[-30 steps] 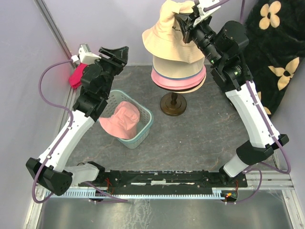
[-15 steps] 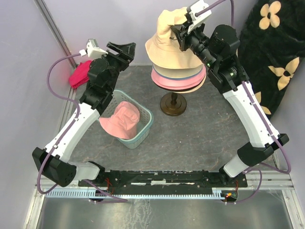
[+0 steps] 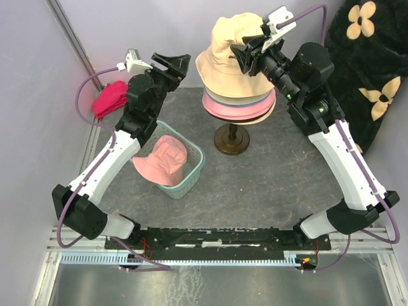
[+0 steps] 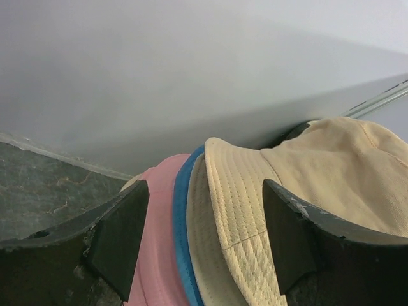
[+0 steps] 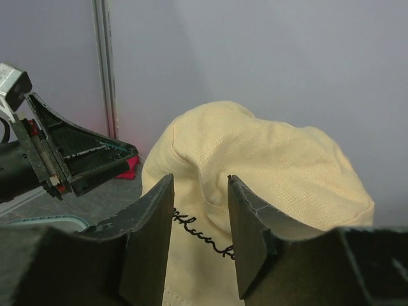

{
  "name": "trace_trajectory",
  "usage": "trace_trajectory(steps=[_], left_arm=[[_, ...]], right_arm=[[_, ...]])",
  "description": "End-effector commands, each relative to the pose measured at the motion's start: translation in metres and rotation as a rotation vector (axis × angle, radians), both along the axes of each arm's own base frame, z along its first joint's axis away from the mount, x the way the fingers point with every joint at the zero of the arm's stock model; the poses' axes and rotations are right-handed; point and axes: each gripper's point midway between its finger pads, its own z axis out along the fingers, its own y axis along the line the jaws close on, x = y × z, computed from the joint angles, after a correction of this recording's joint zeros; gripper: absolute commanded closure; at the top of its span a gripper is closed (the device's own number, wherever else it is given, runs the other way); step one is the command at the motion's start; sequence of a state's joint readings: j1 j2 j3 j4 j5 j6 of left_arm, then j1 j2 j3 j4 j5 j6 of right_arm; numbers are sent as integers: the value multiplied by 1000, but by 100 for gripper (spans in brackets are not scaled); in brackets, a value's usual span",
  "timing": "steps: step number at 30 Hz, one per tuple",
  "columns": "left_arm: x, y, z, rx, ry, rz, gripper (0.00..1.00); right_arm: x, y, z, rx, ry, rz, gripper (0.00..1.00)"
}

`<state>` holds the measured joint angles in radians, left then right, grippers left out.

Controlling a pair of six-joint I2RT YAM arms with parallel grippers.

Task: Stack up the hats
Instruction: Stack the hat on the hat.

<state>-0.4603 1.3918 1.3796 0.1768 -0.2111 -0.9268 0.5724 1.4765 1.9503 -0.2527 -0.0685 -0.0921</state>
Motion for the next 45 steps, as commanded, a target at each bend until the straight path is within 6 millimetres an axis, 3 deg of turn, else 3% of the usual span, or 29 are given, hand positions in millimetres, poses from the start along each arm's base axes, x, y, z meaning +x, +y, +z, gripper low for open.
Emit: trace_trajectory(steps=[1,4,8,16,20,24,29,30,34,45], left_arm=[[-5,-7,35,-85,-87,-48,21],[-3,-12,34,-93,-92,-69,20],[-2,-12,33,-120,-103,-82,18],[1,-24,32,-159,-113,-201,18],[5,-32,15,-162,-60,-251,18],[7,-34,3,-160,-20,-266,18],[6,-32,5,-164,-25,-279,18],[5,-31,6,-171,-26,-281,18],[6,-28,7,-203,-26,-304,18],[10,-31,4,-231,-12,-352,18]], right_arm=[[-22,-13,39,90,-73,7,51],[-24,-20,44,138,-74,-18,47],[-23,-46,47,255,-50,-130,44],[-22,-109,25,440,95,-392,42],[-20,-148,7,554,189,-519,41],[-14,-173,-16,662,309,-545,38],[4,-187,-56,871,496,-418,36],[9,-184,-69,929,546,-376,36],[27,-177,-85,1101,628,-228,36],[45,-176,-84,1353,632,19,35]])
